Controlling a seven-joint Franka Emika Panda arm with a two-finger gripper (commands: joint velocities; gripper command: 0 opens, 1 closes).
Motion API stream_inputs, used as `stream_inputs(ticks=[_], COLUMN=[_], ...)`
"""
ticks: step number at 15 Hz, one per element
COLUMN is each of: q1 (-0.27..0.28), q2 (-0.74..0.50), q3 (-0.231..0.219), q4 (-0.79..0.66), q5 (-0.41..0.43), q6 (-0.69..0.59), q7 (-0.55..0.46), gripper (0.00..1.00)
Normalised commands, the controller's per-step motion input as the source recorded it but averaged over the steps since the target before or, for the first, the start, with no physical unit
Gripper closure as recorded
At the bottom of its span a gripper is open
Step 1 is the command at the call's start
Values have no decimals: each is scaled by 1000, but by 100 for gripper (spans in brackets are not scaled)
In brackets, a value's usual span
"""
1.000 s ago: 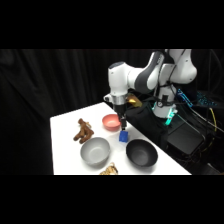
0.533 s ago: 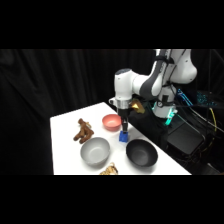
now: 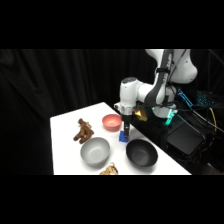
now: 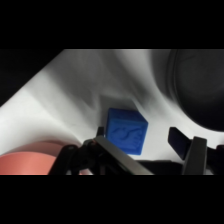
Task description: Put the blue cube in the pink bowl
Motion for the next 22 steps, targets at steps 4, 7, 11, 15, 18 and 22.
stream_inputs(ticks=[4,7,11,15,18,22], q1=[86,85,59,8,-23,-4], q2=[104,128,122,120,95,49], q3=[-140,-39,-14,26,96,86], q4=[36,107,129,129,87,58], q5=[42,125,154,195,238,218], q6=[221,128,89,73,80,25], q7=[36,-55,-113,-176,-214,-196], gripper=[0,0,0,0,0,0])
